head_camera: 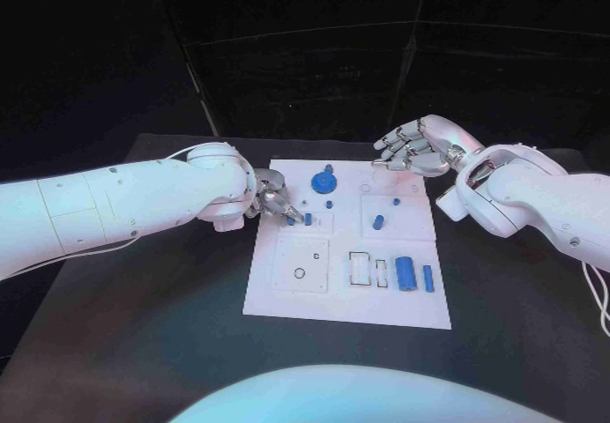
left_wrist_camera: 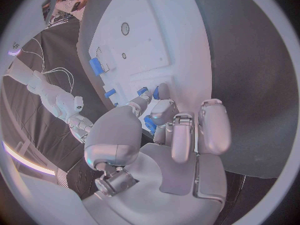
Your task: Assemble the parts on the task board
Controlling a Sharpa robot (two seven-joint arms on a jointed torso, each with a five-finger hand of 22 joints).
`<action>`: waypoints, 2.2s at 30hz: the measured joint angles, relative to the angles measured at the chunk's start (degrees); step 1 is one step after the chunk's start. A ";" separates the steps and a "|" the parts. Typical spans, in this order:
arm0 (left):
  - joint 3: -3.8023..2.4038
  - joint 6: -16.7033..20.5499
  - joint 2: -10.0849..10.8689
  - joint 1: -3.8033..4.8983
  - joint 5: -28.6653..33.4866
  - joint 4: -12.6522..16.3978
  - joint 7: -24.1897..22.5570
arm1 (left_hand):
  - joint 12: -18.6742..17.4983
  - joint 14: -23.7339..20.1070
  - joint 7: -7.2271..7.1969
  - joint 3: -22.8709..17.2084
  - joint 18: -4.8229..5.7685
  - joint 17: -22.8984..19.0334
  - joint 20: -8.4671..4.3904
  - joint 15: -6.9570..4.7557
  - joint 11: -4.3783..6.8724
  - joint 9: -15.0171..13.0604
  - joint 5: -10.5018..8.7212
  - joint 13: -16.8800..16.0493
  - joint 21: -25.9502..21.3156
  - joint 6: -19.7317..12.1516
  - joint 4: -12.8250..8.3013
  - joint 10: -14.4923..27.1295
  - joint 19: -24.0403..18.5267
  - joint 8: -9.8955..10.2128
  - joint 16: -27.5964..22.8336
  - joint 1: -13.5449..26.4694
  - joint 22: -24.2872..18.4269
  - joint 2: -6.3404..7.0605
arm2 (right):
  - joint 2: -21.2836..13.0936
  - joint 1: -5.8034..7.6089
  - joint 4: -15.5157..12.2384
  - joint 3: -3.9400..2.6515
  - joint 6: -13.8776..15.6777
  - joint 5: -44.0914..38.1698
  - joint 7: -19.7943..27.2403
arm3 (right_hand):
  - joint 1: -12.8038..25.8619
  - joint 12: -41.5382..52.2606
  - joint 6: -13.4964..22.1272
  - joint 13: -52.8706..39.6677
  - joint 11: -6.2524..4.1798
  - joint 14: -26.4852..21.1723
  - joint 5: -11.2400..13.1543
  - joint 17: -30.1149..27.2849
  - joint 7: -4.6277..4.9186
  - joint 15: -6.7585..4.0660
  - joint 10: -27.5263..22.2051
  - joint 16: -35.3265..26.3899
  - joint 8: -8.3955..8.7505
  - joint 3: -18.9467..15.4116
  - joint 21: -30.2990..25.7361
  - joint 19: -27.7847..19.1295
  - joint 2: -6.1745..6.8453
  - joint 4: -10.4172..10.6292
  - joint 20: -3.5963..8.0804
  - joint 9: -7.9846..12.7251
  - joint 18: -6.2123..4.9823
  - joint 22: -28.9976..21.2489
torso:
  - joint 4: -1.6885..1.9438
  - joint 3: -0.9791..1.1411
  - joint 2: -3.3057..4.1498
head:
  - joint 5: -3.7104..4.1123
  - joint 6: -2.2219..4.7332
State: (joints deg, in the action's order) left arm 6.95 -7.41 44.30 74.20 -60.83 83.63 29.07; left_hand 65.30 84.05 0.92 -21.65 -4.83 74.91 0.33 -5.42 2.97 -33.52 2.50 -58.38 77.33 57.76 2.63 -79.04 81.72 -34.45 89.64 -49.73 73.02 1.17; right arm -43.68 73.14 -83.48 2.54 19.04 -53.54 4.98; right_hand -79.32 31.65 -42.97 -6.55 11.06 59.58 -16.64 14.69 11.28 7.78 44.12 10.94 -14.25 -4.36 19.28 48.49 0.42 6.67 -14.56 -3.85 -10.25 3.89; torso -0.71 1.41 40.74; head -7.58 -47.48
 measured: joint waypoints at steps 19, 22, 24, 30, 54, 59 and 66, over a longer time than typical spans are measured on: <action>-0.26 3.61 2.18 0.79 0.17 2.62 -0.05 | -0.36 -0.21 0.35 8.97 0.00 0.00 0.02 -0.20 -0.15 -0.34 -0.01 0.71 -1.77 -0.42 3.42 0.63 -0.73 0.05 0.00 1.61 -2.32 0.91 | -0.02 0.00 0.05 0.00 0.01 0.01 0.01 | 0.00 0.00 0.20 0.60 0.21 -0.21 0.00 -0.57 -0.19 0.21 -0.20 -0.48 0.00 -0.16 -0.93 -0.01 0.00 -0.16 0.01 0.00 0.00 -0.10 | 0.01 -0.02 -0.02 | 0.20 0.39; -0.26 4.81 2.83 1.42 1.12 3.17 -0.48 | -8.21 -0.12 1.35 10.44 -1.41 0.00 0.55 0.13 -1.19 -0.20 0.19 9.66 -9.21 -3.68 3.03 6.62 -5.73 1.25 -2.99 -1.02 -11.19 0.11 | -0.02 0.00 0.09 0.00 0.01 0.01 0.02 | 0.00 0.00 0.19 0.60 0.20 -0.21 0.00 -0.57 -0.19 0.21 -0.21 -0.48 0.00 -0.16 -0.93 -0.01 0.00 -0.16 0.01 0.00 0.00 -0.10 | 0.01 -0.02 -0.02 | 0.30 0.49; -0.30 5.83 3.15 1.93 2.30 3.44 -1.18 | -14.69 -0.11 2.81 10.66 -3.20 -0.58 1.37 1.19 -2.41 0.46 1.66 16.59 -17.34 -6.39 1.72 12.11 -10.52 2.08 -7.80 -5.26 -20.06 -0.62 | -0.02 0.00 0.13 0.00 0.01 0.01 0.02 | 0.00 0.00 0.19 0.60 0.21 -0.21 0.00 -0.57 -0.19 0.21 -0.21 -0.48 0.00 -0.16 -0.93 -0.01 0.00 -0.16 0.01 0.00 0.00 -0.10 | 0.04 -0.02 -0.02 | 0.43 0.60; -0.33 10.11 2.93 2.89 7.27 3.49 -8.45 | -25.27 -12.03 6.49 6.18 -4.91 -25.94 4.18 4.60 -6.25 4.11 2.83 24.25 -33.32 -13.29 -4.84 26.12 -20.42 5.86 -30.40 -18.60 -34.02 -2.02 | 0.07 0.00 0.25 0.00 0.01 0.02 0.03 | 0.00 0.00 0.19 0.70 0.20 -0.20 0.00 -0.67 -0.19 0.21 -0.20 -0.82 0.00 -0.15 -0.93 -0.01 0.00 -0.15 0.01 0.00 0.00 -0.10 | 0.08 -0.02 -0.01 | 0.80 0.99; 2.20 18.70 -6.55 1.61 -8.41 -6.46 -32.19 | -40.78 -5.03 7.44 8.51 -4.91 -22.37 6.06 5.87 -8.09 21.71 0.38 45.29 -36.53 -7.65 -9.05 29.80 -13.26 18.89 -22.88 -24.40 -37.65 3.83 | 0.38 0.00 0.80 0.01 -0.01 0.12 0.15 | 0.01 0.00 0.19 0.83 0.42 -0.20 0.00 -0.76 -0.19 0.20 -0.42 -0.84 -0.03 -0.14 -1.17 -0.02 -0.01 -0.17 0.02 0.00 0.00 -0.09 | 0.02 -0.03 0.03 | 1.90 2.25; 2.28 18.29 -8.06 1.24 -13.11 -8.44 -32.72 | -41.96 -2.12 7.07 9.33 -4.91 -16.60 5.42 5.21 -7.88 23.28 0.38 47.38 -33.03 -6.65 -9.41 28.75 -10.43 19.81 -17.94 -25.51 -34.54 3.39 | 0.56 0.00 0.81 0.01 0.00 0.13 0.15 | -0.01 0.00 0.19 0.90 0.41 -0.20 0.00 -0.82 -0.19 0.20 -0.41 -0.84 -0.20 -0.01 -1.17 -0.02 -0.46 -0.30 0.02 0.00 0.00 -0.09 | -0.03 -0.02 0.03 | 1.93 2.31; 2.30 16.88 -9.62 0.87 -16.82 -10.78 -32.88 | -42.66 -1.01 6.55 10.03 -4.91 -13.86 4.89 4.92 -7.54 24.46 0.38 49.05 -28.47 -5.34 -9.51 27.42 -8.38 20.47 -15.58 -25.83 -29.76 3.07 | 0.58 0.00 0.85 0.01 0.06 0.15 0.12 | -0.01 0.24 0.19 0.89 0.42 -0.20 0.00 -0.82 -0.19 0.20 -0.41 -0.84 -0.20 -0.01 -1.16 -0.02 -0.46 -0.30 0.02 0.00 0.00 -0.09 | -0.03 -0.02 0.04 | 1.91 2.10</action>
State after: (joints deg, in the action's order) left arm 9.24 9.47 34.68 75.07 -77.65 72.85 -3.81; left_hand 22.64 83.05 7.47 -11.62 -9.74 61.05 5.22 -0.50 -4.57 -9.06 2.88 -9.33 48.86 52.42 -6.88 -51.61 73.34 -13.99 74.06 -75.55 43.26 4.24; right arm -43.09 73.13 -82.62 2.55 19.10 -53.40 5.09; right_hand -79.32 31.89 -42.78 -5.66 11.48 59.38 -16.64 13.87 11.08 7.98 43.70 10.10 -14.46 -4.37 18.12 48.47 -0.03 6.37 -14.55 -3.85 -10.25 3.80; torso -0.74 1.39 40.78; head -5.67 -45.38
